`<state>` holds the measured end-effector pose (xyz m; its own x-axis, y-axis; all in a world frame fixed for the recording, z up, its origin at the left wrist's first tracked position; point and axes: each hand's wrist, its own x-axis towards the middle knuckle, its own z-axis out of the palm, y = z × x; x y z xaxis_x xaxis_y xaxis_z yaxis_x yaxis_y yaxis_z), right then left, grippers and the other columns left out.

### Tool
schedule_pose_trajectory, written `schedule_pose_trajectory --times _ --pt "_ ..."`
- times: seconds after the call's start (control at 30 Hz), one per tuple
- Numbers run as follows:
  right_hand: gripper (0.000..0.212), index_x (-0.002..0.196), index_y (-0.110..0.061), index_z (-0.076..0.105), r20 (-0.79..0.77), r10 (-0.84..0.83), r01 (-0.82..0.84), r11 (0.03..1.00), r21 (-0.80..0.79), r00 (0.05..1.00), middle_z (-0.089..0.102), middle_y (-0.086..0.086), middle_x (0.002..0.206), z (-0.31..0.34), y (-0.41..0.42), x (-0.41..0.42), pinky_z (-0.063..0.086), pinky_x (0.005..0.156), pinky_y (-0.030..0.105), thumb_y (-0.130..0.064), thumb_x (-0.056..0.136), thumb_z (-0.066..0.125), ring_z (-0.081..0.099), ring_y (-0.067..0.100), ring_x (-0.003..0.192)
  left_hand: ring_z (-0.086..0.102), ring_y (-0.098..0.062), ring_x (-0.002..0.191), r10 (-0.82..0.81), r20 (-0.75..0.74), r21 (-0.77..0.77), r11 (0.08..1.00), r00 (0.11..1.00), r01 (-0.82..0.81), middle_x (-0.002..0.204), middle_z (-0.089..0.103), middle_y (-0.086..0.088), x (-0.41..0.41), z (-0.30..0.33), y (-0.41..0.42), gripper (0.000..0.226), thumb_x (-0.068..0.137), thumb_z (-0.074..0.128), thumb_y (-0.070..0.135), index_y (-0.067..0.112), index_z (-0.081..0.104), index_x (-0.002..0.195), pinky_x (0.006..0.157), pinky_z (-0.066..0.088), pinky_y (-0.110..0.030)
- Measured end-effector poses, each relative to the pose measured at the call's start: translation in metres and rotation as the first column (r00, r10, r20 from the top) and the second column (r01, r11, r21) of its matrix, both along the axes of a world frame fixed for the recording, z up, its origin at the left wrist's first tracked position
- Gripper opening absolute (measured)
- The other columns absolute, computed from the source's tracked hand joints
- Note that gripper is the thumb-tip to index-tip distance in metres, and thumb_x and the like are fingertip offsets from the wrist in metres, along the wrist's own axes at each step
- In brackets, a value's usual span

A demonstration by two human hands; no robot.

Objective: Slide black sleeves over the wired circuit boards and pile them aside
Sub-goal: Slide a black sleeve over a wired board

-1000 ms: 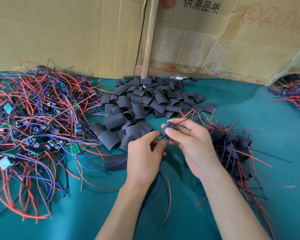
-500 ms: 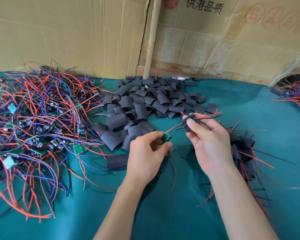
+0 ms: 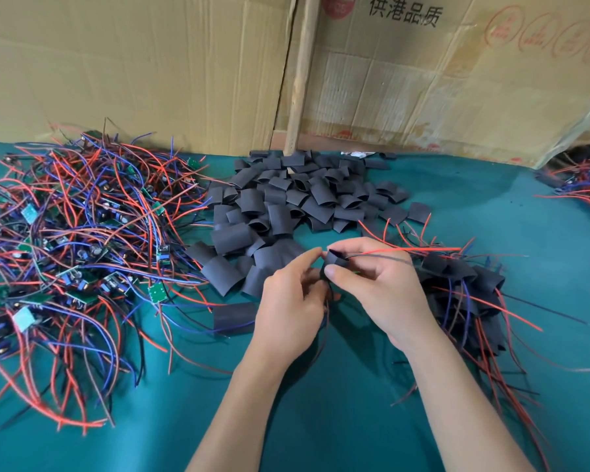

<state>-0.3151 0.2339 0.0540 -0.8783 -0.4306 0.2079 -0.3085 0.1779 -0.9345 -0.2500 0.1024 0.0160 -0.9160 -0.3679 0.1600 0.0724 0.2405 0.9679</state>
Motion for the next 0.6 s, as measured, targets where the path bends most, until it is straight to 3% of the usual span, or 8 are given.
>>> schedule_pose_trajectory --times 0.07,0.17,0.33,0.37,0.47,0.53,0.6 --pt "0.018 0.098 -0.022 0.079 0.044 0.001 -0.001 1.0 0.004 0.999 0.077 -0.008 0.101 0.001 -0.001 0.002 0.06 0.081 0.03 -0.014 0.081 0.079 0.074 0.012 0.093 0.066 -0.011 0.061 0.014 0.002 0.005 1.0 1.0 -0.014 0.081 0.076 0.015 0.0 -0.002 -0.001 0.046 0.099 0.052 0.002 0.023 0.055 0.14 0.069 0.058 -0.027" --pt "0.021 0.098 -0.023 0.077 0.169 -0.012 0.02 0.999 -0.047 0.986 0.079 0.003 0.096 0.003 0.0 0.003 0.059 0.087 0.038 -0.022 0.078 0.078 0.075 0.02 0.092 0.071 -0.017 0.06 0.001 -0.034 0.08 0.997 0.999 0.002 0.078 0.077 0.008 0.002 0.002 -0.001 0.035 0.1 0.054 0.004 0.024 0.058 0.129 0.06 0.056 -0.024" --pt "0.018 0.105 -0.013 0.074 0.337 0.098 -0.046 0.986 -0.158 0.936 0.071 0.032 0.095 0.012 0.0 0.008 0.053 0.06 0.033 -0.01 0.087 0.076 0.061 0.031 0.074 0.071 -0.022 0.055 0.018 -0.068 0.172 0.985 0.998 -0.006 0.068 0.074 -0.003 0.003 0.008 0.003 0.007 0.098 0.066 0.018 0.024 0.065 0.101 0.046 0.052 -0.028" --pt "0.015 0.104 -0.011 0.075 0.338 0.095 -0.044 0.987 -0.154 0.936 0.071 0.031 0.091 0.015 0.0 0.008 0.052 0.059 0.031 -0.006 0.089 0.074 0.062 0.03 0.074 0.07 -0.022 0.053 0.019 -0.057 0.174 0.985 0.998 -0.009 0.067 0.073 -0.004 0.003 0.009 0.004 0.003 0.097 0.068 0.023 0.024 0.065 0.098 0.045 0.052 -0.029" --pt "0.01 0.092 -0.017 0.08 0.278 -0.034 0.074 0.988 -0.134 0.96 0.075 0.008 0.078 0.032 0.011 0.005 0.051 0.054 0.021 -0.01 0.086 0.075 0.07 0.018 0.072 0.07 -0.018 0.055 -0.004 -0.004 0.062 0.998 1.0 0.004 0.07 0.072 -0.005 0.002 0.008 0.006 0.019 0.091 0.071 0.044 0.024 0.068 0.092 0.053 0.057 -0.035" --pt "0.018 0.09 -0.031 0.081 0.144 -0.208 0.209 0.978 0.003 0.967 0.077 -0.002 0.074 0.049 0.038 -0.002 0.049 0.049 0.018 -0.035 0.073 0.081 0.073 0.013 0.068 0.07 -0.016 0.057 -0.021 0.021 0.021 1.0 1.0 0.02 0.071 0.072 -0.003 0.001 0.005 0.007 0.022 0.092 0.067 0.046 0.024 0.067 0.091 0.061 0.059 -0.035" --pt "0.047 0.094 -0.045 0.076 -0.033 -0.33 0.32 0.882 0.347 0.944 0.078 -0.009 0.076 0.067 0.067 -0.006 0.056 0.062 0.025 -0.071 0.054 0.077 0.075 0.012 0.073 0.071 -0.015 0.057 -0.012 0.028 0.026 1.0 1.0 0.011 0.072 0.072 0.0 0.0 0.004 0.008 0.015 0.095 0.064 0.036 0.022 0.066 0.09 0.066 0.06 -0.034"
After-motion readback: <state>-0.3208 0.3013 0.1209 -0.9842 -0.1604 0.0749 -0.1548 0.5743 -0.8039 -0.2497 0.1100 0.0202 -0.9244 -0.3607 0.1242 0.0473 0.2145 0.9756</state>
